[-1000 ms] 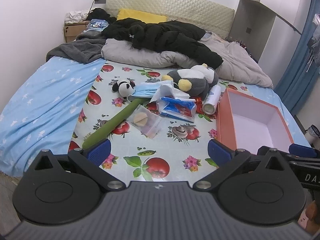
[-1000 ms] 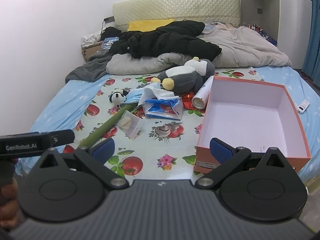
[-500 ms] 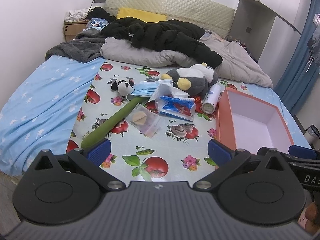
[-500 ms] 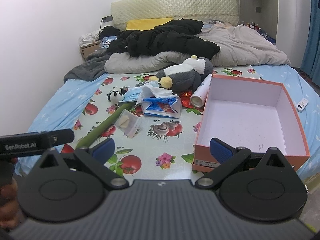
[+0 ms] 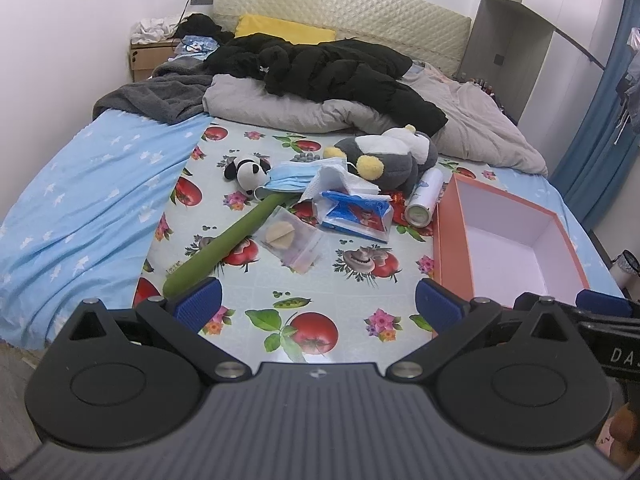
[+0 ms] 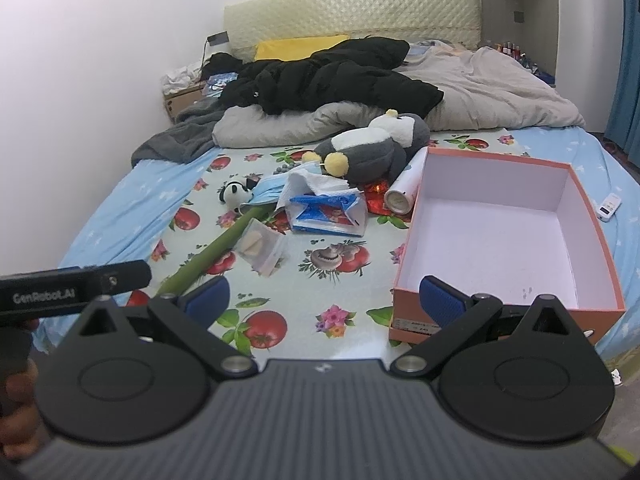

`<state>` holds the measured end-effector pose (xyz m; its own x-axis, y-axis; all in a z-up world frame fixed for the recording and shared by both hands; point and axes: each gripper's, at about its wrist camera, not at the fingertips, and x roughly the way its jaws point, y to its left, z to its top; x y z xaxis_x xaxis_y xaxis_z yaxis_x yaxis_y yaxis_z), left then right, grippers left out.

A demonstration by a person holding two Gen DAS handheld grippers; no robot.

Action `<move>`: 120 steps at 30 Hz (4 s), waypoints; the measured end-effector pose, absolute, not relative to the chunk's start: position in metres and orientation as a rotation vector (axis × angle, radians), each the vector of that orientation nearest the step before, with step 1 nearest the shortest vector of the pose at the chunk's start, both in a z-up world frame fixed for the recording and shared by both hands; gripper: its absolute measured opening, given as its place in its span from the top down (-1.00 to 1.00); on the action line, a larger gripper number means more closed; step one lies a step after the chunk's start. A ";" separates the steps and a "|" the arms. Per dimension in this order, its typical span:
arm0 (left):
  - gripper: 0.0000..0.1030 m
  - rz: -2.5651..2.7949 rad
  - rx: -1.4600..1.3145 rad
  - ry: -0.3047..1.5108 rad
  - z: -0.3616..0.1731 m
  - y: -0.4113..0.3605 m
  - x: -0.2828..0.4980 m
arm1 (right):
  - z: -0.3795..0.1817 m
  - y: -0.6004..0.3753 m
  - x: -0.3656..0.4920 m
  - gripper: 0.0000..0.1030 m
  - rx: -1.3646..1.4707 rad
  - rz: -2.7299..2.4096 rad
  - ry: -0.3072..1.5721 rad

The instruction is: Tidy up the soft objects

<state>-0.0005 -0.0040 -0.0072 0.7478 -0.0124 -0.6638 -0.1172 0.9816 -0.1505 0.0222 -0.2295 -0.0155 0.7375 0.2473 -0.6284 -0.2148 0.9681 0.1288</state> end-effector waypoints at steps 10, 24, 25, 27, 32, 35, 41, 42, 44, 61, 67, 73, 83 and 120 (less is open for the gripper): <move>-1.00 0.063 -0.192 0.735 -0.009 -0.002 0.002 | -0.016 -0.226 0.020 -1.00 0.061 0.260 0.700; -1.00 0.057 -0.210 0.756 -0.014 0.000 0.005 | -0.017 -0.227 0.024 -0.83 0.076 0.277 0.700; -1.00 0.055 -0.211 0.758 -0.015 -0.001 0.006 | -0.018 -0.227 0.025 -0.82 0.076 0.274 0.702; -1.00 0.052 -0.209 0.764 -0.017 -0.002 0.009 | -0.020 -0.229 0.027 -0.82 0.085 0.273 0.709; -1.00 0.040 -0.214 0.787 -0.023 -0.001 0.022 | -0.024 -0.228 0.036 -0.78 0.081 0.263 0.712; -1.00 0.038 -0.214 0.801 -0.029 0.002 0.033 | -0.028 -0.227 0.047 -0.59 0.084 0.253 0.726; -1.00 0.039 -0.212 0.831 -0.044 0.013 0.064 | -0.035 -0.221 0.073 -0.57 0.083 0.235 0.740; -1.00 0.039 -0.215 0.843 -0.048 0.015 0.070 | -0.036 -0.219 0.079 -0.57 0.086 0.227 0.744; -1.00 0.029 -0.224 0.857 -0.056 0.018 0.083 | -0.039 -0.217 0.091 -0.57 0.098 0.218 0.749; -1.00 -0.016 -0.104 0.944 -0.144 0.019 0.209 | -0.093 -0.190 0.222 -0.57 0.083 0.226 0.857; -1.00 -0.049 -0.016 0.961 -0.184 0.011 0.248 | -0.127 -0.181 0.267 -0.46 0.084 0.224 0.924; -1.00 -0.077 0.081 0.991 -0.220 0.005 0.276 | -0.159 -0.178 0.302 -0.43 0.072 0.203 0.974; -0.98 -0.122 0.186 0.993 -0.250 0.005 0.301 | -0.195 -0.170 0.340 -0.36 0.047 0.186 1.003; 0.85 -0.031 -0.105 0.894 -0.172 0.039 0.187 | -0.146 -0.169 0.226 0.93 -0.006 0.164 0.956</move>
<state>0.1872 0.0386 -0.1720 0.6263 -0.0706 -0.7764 -0.0174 0.9944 -0.1045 0.2258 -0.1689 -0.1456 0.5655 0.1371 -0.8133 -0.1425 0.9875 0.0673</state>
